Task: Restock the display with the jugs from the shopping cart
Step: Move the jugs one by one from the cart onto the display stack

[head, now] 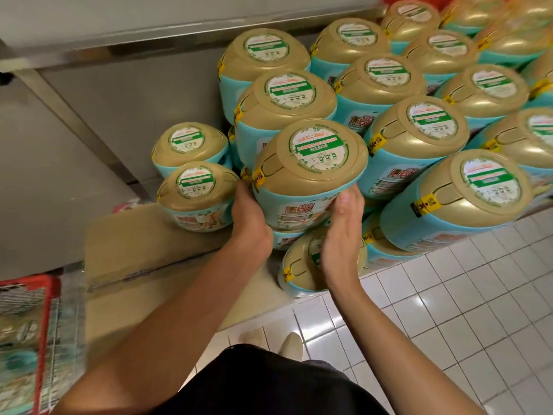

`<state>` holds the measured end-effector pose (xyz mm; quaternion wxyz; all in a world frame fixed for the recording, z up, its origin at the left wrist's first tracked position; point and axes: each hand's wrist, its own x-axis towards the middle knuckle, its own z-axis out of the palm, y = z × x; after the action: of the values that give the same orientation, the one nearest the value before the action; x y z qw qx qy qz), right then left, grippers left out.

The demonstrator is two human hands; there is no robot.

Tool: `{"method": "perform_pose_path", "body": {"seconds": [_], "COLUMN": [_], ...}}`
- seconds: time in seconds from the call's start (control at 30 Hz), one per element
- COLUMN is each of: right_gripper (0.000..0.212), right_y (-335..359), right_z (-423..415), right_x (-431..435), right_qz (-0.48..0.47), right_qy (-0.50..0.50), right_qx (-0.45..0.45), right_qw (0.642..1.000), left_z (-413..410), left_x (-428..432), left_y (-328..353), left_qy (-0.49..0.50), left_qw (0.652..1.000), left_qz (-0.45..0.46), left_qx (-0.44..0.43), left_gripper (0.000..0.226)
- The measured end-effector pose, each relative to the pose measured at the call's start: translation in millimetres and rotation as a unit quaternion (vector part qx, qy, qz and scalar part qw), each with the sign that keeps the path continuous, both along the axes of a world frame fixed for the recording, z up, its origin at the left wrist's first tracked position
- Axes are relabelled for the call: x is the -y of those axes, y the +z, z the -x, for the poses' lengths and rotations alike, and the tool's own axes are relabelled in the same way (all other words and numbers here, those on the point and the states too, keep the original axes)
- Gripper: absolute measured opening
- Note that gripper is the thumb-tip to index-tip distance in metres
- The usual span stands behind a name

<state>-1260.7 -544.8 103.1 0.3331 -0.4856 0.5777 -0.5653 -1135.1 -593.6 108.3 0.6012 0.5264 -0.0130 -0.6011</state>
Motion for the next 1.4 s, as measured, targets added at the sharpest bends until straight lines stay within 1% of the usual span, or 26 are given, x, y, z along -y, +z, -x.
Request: {"method": "perform_pose_path", "body": {"seconds": [0.07,0.1,0.17,0.27,0.4,0.53,0.57,0.67,0.77,0.93,1.07,1.2,1.3,1.4], "right_gripper": [0.050,0.051,0.047,0.039,0.038,0.037,0.037,0.037,0.036,0.029,0.023,0.015,0.017,0.025], "right_y": [-4.8,-6.8,-10.5,-13.3,-15.8,-17.0,-17.3,-17.6,-16.2,-14.7,-16.1,-19.2,-25.9,-39.4], "right_z": [2.9,4.2,5.7,3.0,0.5,1.4,1.4,1.6,1.6,7.5,14.3,24.2,31.4,39.9], "right_x": [2.2,3.0,2.1,-1.1,-2.8,-8.1,-10.7,-20.3,-32.3,-59.4,-88.5,-124.9,-157.3,-195.4], "right_qz": [-0.006,-0.011,-0.010,-0.015,-0.013,-0.025,-0.024,-0.029,-0.048,-0.059,-0.026,-0.012,-0.027,-0.058], "right_qy": [-0.006,-0.005,-0.006,-0.021,-0.030,-0.045,-0.050,-0.051,-0.052,-0.041,0.013,0.108,0.190,0.259], "right_qx": [-0.006,-0.011,-0.015,0.002,0.008,0.002,-0.002,0.009,0.023,0.041,0.048,0.043,0.038,0.038], "right_qw": [1.000,1.000,1.000,1.000,0.999,0.999,0.998,0.998,0.997,0.997,0.998,0.993,0.981,0.963], "left_z": [0.9,1.0,1.5,2.8,-6.4,-10.9,-11.7,-16.4,-24.3,-39.6,-47.3,-44.1,-36.6,-26.9], "left_x": [0.8,1.6,2.5,2.3,1.8,-5.4,-8.8,-18.9,-31.0,-70.8,-119.4,-180.1,-240.0,-311.5], "left_y": [-1.8,-3.2,-4.6,-4.2,-7.5,-10.2,-11.7,-16.7,-19.4,-22.2,-27.8,-36.0,-41.5,-43.6], "left_qy": [-0.011,-0.018,-0.032,-0.071,-0.093,-0.116,-0.119,-0.115,-0.118,-0.118,-0.096,-0.081,-0.076,-0.063], "left_qw": [1.000,0.999,0.998,0.995,0.990,0.987,0.986,0.986,0.987,0.984,0.986,0.986,0.983,0.982], "left_qz": [-0.012,-0.017,-0.011,0.017,0.004,0.003,0.009,0.029,0.026,0.027,0.034,0.033,0.041,0.072], "left_qx": [0.018,0.026,0.046,0.062,0.103,0.114,0.118,0.114,0.106,0.127,0.133,0.142,0.163,0.161], "left_gripper": [0.037,0.035,0.035,0.039,0.025,0.043,0.043,0.029,0.038,0.020,0.019,0.024,0.026,0.027]}}
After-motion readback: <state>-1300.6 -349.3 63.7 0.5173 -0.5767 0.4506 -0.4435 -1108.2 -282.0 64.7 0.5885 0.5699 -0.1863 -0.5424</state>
